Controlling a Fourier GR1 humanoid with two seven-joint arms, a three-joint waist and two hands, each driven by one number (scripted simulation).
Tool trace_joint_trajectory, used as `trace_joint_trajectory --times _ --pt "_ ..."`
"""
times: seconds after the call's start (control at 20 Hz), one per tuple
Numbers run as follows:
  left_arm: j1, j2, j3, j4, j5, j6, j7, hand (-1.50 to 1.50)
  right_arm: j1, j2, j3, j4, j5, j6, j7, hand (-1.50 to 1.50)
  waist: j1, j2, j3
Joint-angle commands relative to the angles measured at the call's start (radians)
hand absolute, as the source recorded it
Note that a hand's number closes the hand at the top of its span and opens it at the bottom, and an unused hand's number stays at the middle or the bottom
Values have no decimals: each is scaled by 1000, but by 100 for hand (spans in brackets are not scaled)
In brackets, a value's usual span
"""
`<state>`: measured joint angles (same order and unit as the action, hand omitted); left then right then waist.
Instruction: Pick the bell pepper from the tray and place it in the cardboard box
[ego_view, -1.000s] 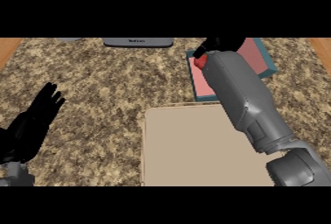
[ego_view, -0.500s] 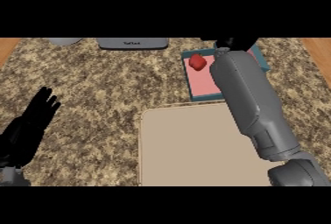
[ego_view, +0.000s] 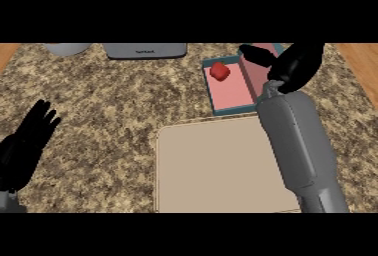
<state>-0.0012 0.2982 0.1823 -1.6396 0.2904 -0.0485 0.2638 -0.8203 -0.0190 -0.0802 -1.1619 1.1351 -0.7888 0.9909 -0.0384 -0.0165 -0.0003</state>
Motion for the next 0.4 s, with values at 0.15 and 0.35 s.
trace_joint_trajectory --times 0.15,0.35 --pt "9 -5 3 -19 19 -27 20 0 316 -30 92 -490 -7 195 52 -150 16 8 0" --pt "-12 -59 -46 6 -67 16 -23 0 335 -91 60 -586 -36 293 71 -150 31 14 0"
